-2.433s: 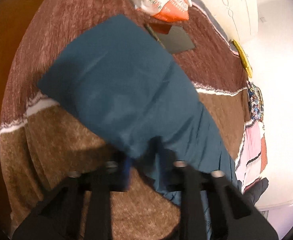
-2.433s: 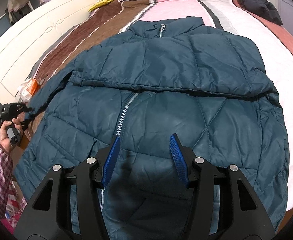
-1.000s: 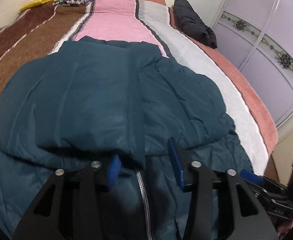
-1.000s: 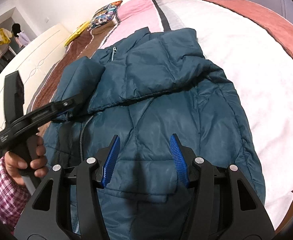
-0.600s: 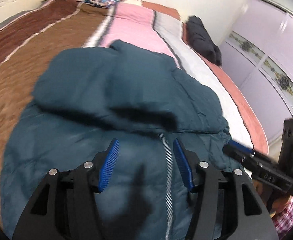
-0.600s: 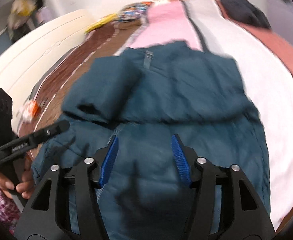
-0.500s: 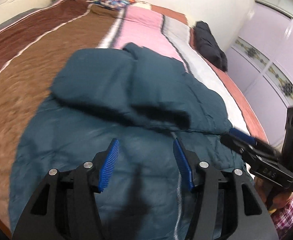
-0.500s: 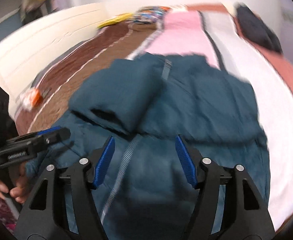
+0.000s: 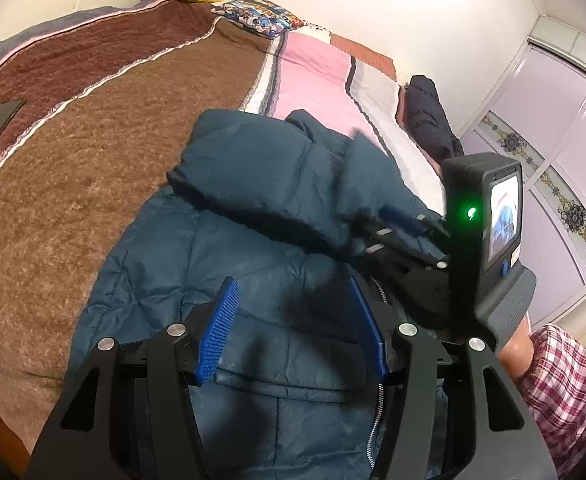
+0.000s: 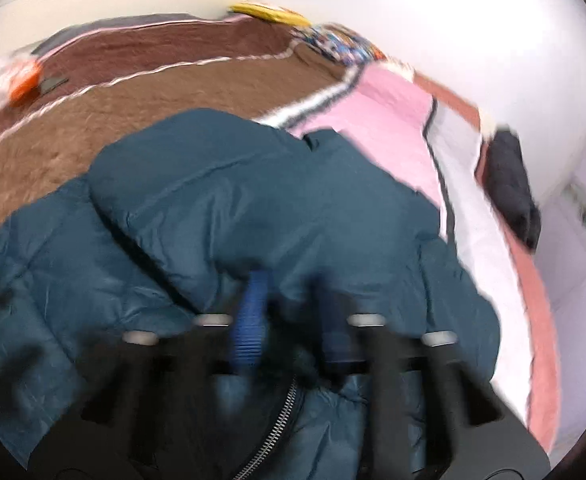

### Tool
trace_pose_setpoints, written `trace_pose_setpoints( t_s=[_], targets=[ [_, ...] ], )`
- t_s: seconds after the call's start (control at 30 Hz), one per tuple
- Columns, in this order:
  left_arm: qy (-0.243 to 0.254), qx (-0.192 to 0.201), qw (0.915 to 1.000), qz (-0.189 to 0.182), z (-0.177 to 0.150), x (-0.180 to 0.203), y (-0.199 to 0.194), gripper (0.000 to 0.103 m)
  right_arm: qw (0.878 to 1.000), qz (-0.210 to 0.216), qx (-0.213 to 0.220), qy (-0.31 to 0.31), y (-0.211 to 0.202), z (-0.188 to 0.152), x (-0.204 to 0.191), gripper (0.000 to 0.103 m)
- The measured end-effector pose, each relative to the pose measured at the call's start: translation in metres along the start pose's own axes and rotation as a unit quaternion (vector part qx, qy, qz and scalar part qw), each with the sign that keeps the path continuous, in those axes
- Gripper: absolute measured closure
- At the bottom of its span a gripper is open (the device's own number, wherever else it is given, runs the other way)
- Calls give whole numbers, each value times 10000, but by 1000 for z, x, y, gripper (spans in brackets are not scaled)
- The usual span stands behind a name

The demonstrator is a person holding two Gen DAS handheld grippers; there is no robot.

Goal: Fold large clothes
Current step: 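Grasp the jacket side edge with the right tool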

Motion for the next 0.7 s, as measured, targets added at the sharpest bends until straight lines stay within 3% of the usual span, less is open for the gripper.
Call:
trace_pose_setpoints(
  t_s=[0.17, 0.3, 0.37, 0.4, 0.43, 0.47, 0.53, 0.7],
  targets=[
    [-12, 1, 10000, -14, 4, -1, 4, 47, 9919, 26, 228, 1250, -30, -14, 59, 97],
    [39, -18, 10000, 21, 9, 3, 9, 47, 9792, -26, 104, 2026, -52, -45, 100, 96],
    [83, -32, 9999, 72, 11, 7, 12, 47, 9708, 174, -82, 2392, -55, -64, 115, 96],
    [99, -38, 9999, 89, 12, 7, 13, 47, 9660, 361, -158, 2556, -55, -72, 120, 94],
    [110, -38, 9999, 114, 13, 8, 15, 47, 9618, 516, -198, 2681, -57, -79, 125, 83],
    [121, -38, 9998, 154, 15, 9, 16, 47, 9545, 741, -234, 2879, -58, -88, 132, 68],
    [141, -41, 9997, 214, 18, 10, 19, 47, 9411, 1027, -184, 3216, -59, -98, 143, 58],
    [125, -25, 9993, 337, 26, 11, 24, 47, 8947, 1619, -235, 4157, -48, -112, 171, 55]
  ],
)
Point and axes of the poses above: each gripper's, at about its wrist camera, not at the fingertips, and y roughly the way its jaws point, x to its right, z to its top, the point moved 4 cm from there along y, roughly the way its jaws point, and after that the axes turned 6 degrees about z, right-handed, at the moved point
